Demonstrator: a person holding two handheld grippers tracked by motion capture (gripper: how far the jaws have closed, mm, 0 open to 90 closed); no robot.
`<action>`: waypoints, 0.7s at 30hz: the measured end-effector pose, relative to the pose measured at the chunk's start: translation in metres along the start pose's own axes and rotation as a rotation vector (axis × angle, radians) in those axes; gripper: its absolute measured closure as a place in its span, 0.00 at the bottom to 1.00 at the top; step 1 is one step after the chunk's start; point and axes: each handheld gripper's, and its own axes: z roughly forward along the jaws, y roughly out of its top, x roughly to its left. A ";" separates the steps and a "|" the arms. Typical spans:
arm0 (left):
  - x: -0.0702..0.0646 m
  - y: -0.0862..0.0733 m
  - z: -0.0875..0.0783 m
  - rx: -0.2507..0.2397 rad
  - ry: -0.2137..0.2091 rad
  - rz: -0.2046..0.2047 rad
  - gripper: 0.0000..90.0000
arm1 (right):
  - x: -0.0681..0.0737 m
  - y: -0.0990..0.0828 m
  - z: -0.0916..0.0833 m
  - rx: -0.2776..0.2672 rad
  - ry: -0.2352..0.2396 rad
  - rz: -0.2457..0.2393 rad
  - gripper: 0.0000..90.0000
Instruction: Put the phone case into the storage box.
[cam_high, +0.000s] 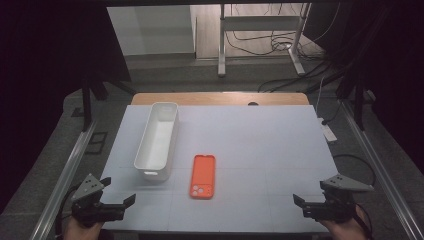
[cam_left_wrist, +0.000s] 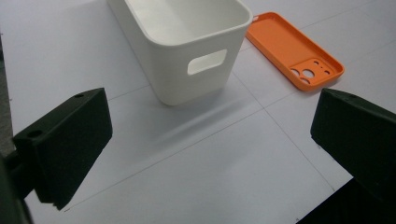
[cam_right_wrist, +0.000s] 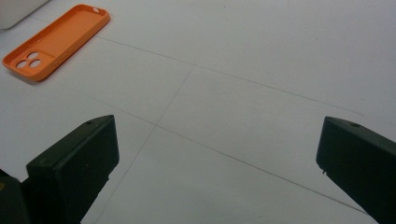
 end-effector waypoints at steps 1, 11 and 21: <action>0.000 0.000 0.000 -0.001 -0.002 0.000 0.00 | 0.000 0.000 0.000 -0.001 0.001 0.002 0.00; 0.000 0.000 0.001 0.007 -0.008 0.008 0.00 | 0.000 0.001 0.001 0.013 0.004 0.003 0.00; 0.000 0.000 0.001 0.006 -0.015 0.007 0.00 | 0.000 0.001 0.003 0.031 0.011 0.003 0.00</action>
